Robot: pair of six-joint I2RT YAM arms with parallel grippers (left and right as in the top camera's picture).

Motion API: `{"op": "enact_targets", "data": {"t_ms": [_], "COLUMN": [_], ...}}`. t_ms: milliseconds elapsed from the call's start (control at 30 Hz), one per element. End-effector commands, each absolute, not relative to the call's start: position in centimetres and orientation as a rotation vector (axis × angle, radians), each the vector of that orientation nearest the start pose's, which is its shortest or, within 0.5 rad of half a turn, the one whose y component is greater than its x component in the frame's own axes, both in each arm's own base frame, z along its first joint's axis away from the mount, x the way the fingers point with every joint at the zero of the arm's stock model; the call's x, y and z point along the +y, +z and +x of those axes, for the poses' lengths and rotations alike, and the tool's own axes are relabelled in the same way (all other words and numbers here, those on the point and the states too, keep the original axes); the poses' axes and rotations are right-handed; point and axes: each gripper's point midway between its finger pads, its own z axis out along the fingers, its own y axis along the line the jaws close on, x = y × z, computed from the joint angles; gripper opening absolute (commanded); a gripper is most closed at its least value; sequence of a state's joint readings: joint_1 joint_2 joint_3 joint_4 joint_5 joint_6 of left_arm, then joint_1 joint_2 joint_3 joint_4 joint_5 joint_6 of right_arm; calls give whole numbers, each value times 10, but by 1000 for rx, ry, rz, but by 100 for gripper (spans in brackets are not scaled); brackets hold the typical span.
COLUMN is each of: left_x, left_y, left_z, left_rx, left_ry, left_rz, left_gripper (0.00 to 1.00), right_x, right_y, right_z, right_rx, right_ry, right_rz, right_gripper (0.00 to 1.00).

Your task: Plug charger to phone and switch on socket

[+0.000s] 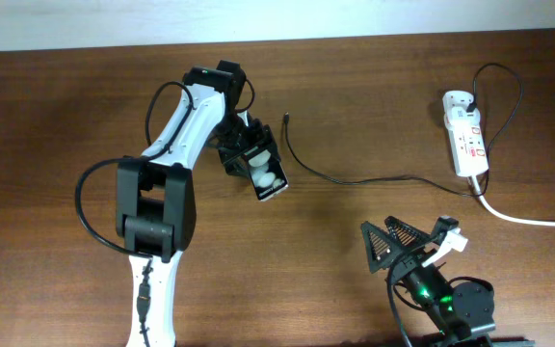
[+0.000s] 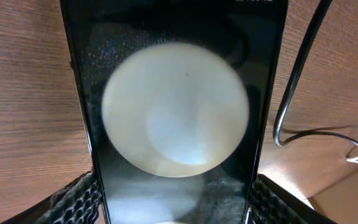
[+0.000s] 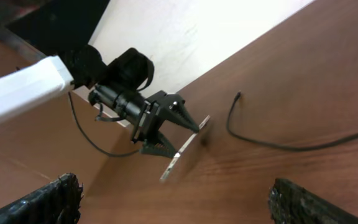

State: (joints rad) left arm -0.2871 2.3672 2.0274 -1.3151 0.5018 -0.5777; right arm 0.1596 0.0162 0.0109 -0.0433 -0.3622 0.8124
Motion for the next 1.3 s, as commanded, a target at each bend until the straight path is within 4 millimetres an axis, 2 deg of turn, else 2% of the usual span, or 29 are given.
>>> {"op": "enact_targets", "data": {"t_ms": [0,67,167,233,333,400,433,500,567,633,767,933,1067,1133,1267], "left_x": [-208,-207,-208,-207,-207,-207,-207,-206,-205,-205,-206,-206,-206,-206,-206], "left_y": [73,72,72,72,72,71,71,71,70,70,70,71,71,71,71], "left_z": [404,404,406,406,409,410,410,410,409,409,410,410,410,410,410], "left_rx": [3249,3251,3242,3241,3230,3225,3224,3225,3225,3221,3217,3216,3215,3215,3215], "left_ry": [-738,-734,-736,-724,-722,-712,-712,-704,-696,-691,-693,-691,-690,-690,-690], "left_rz": [-542,-569,-589,-612,-639,-655,-659,-660,-696,-743,-758,-771,-783,-783,-790], "left_gripper": [0,0,0,0,0,0,0,0,0,0,0,0,0,0,0], "right_x": [107,112,121,126,137,156,168,185,211,230,240,250,266,271,269], "right_y": [161,168,193,190,198,208,207,191,162,140,103,78,69,66,65], "right_z": [218,215,207,206,211,226,236,256,281,297,325,351,361,370,374], "right_rx": [1730,1713,1631,1661,1738,1825,1885,2016,2172,2263,2370,2342,2332,2334,2326], "right_ry": [1122,1180,1219,1217,1156,1107,1088,1038,943,895,829,885,924,940,963], "right_rz": [273,264,137,92,-16,-123,-158,-131,-110,-108,65,251,264,333,465], "right_gripper": [99,99,99,99,99,99,99,99,99,99,99,95,90,83,52]}}
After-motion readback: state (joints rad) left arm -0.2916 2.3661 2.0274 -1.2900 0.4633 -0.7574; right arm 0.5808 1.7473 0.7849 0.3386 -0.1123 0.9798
